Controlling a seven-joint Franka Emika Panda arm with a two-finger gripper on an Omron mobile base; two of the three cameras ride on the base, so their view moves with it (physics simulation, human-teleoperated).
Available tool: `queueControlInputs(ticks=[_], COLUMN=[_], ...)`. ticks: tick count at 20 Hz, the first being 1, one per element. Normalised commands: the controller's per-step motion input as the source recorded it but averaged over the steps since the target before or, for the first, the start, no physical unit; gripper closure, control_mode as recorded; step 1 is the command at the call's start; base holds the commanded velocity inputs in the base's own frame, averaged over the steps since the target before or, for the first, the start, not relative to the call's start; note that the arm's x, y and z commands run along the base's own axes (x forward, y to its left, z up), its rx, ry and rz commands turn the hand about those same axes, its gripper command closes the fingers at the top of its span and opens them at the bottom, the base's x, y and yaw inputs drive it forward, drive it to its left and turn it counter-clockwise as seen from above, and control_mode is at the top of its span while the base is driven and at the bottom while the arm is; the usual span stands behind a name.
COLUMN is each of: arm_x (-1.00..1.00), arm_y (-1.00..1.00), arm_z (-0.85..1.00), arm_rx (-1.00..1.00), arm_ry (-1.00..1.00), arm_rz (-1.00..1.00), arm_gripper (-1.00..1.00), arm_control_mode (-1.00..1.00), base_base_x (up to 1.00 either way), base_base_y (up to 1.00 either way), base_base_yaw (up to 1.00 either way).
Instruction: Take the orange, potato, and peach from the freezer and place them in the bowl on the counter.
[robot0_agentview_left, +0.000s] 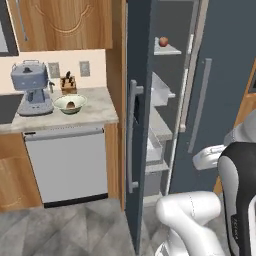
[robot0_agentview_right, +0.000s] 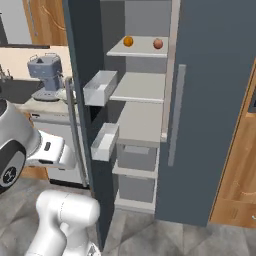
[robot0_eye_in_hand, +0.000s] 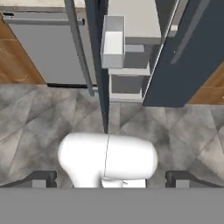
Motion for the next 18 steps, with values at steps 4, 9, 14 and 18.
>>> queueControlInputs(ticks=[4, 9, 14, 18], arm_x=[0.00, 0.00, 0.00, 0.00], arm_y=[0.00, 0.00, 0.00, 0.00], arm_z=[0.00, 0.00, 0.00, 0.00], arm_rx=[0.00, 0.00, 0.00, 0.00], arm_ry=[0.00, 0.00, 0.00, 0.00], arm_rz=[0.00, 0.00, 0.00, 0.00], arm_gripper=[-1.00, -1.00, -1.00, -1.00], arm_control_mode=[1.00, 1.00, 1.00, 1.00], base_base_x=[0.06, 0.30, 0.67, 0.78], base_base_y=[-0.99, -0.85, -0.55, 0.02], base_base_yaw=[0.00, 0.00, 0.00, 0.01])
